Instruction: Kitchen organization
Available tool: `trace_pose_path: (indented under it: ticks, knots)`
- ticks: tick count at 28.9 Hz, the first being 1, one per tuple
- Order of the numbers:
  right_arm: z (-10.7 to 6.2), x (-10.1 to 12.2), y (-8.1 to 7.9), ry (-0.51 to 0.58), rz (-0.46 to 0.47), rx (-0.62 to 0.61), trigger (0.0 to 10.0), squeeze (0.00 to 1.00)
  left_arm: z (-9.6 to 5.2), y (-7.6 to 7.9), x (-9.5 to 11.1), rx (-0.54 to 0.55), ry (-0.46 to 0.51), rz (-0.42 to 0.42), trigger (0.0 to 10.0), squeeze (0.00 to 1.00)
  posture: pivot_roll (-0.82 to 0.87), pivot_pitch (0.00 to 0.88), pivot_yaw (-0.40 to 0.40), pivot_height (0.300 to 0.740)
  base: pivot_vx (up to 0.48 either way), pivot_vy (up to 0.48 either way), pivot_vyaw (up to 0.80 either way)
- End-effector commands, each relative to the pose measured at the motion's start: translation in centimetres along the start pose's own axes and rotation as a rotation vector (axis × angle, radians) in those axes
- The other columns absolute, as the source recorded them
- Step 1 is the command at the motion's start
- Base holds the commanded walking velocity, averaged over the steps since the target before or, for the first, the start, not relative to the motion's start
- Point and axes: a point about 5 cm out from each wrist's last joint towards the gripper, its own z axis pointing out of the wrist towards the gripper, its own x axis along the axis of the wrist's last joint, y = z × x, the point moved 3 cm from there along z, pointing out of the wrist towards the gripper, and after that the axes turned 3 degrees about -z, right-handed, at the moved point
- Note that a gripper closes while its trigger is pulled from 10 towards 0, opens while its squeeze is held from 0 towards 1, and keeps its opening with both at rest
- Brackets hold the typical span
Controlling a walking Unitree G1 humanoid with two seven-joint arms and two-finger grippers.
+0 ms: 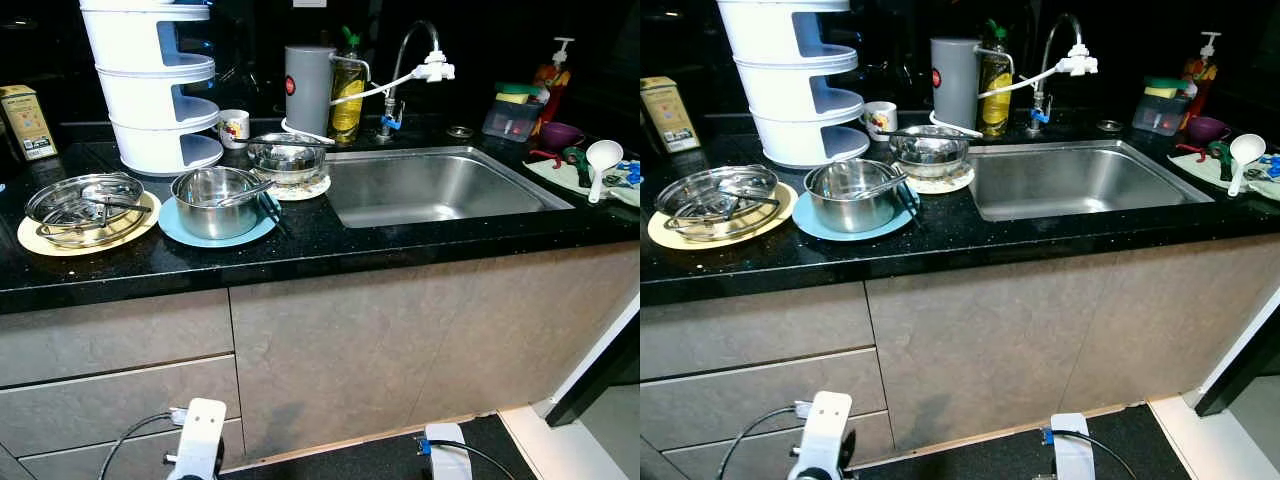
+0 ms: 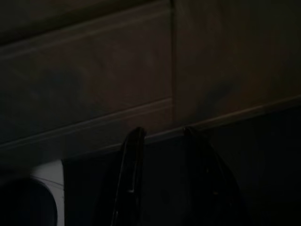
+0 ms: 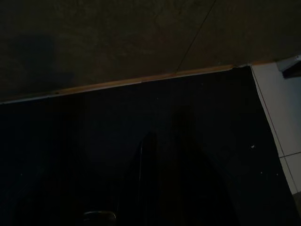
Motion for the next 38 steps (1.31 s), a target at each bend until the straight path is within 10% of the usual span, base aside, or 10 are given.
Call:
trace_pose_path:
  ticks: [1, 16, 18, 21, 22, 24, 29, 31, 32, 38]
  knots:
    - [0.0, -0.1, -0.1, -0.001, 0.011, 0.003, 10.0, 0.00, -0.1, -1.0, 1.0, 0.048, 0.060, -0.044, 10.0, 0.00, -0.04, 0.043, -0.054, 0.740, 0.000, 0.000, 0.00]
    - [0.0, 0.5, -0.5, 0.030, 0.037, 0.061, 10.0, 0.00, -4.0, -6.5, 11.6, 0.336, 0.522, -0.114, 10.0, 0.01, -0.03, 0.066, -0.064, 0.740, 0.000, 0.000, 0.00]
    - [0.2, 2.1, -0.4, 0.096, 0.051, 0.069, 10.0, 0.00, -3.9, -7.0, 13.5, 0.351, 0.564, -0.144, 10.0, 0.39, -0.02, 0.069, -0.071, 0.740, 0.000, 0.000, 0.00]
    - [0.5, 4.9, -0.5, 0.211, 0.063, 0.086, 10.0, 0.00, -3.3, -7.1, 15.6, 0.335, 0.599, -0.165, 10.0, 0.45, -0.02, 0.069, -0.071, 0.740, 0.000, 0.000, 0.00]
    - [0.6, 6.6, -0.5, 0.272, 0.057, 0.099, 10.0, 0.00, -2.8, -6.9, 16.4, 0.315, 0.603, -0.168, 10.0, 0.85, -0.02, 0.069, -0.069, 0.740, 0.000, 0.000, 0.00]
    - [0.7, 8.8, -0.6, 0.347, 0.040, 0.112, 10.0, 0.00, -2.0, -6.4, 17.4, 0.280, 0.602, -0.160, 10.0, 1.00, -0.03, 0.067, -0.064, 0.740, 0.000, 0.000, 0.00]
    - [1.1, 11.0, -0.5, 0.383, 0.038, 0.106, 10.0, 0.00, -0.2, -4.2, 17.6, 0.153, 0.521, -0.152, 10.0, 1.00, -0.03, 0.066, -0.059, 0.740, 0.000, 0.000, 0.00]
    - [1.6, 9.5, -0.4, 0.287, -0.019, 0.084, 10.0, 0.00, 1.0, -2.1, 15.1, 0.053, 0.378, -0.099, 10.0, 0.13, -0.03, 0.065, -0.055, 0.740, 0.000, 0.000, 0.00]
    - [1.6, 8.8, -0.5, 0.253, -0.022, 0.084, 10.0, 0.00, 1.3, -1.5, 13.7, 0.021, 0.317, -0.099, 10.0, 0.00, -0.03, 0.065, -0.052, 0.740, 0.000, 0.000, 0.00]
    - [1.0, 3.5, -0.7, 0.078, -0.015, 0.067, 10.0, 0.00, 0.8, 0.5, 3.5, -0.048, -0.091, -0.035, 10.0, 0.00, -0.03, 0.067, -0.052, 0.740, 0.000, 0.000, 0.00]
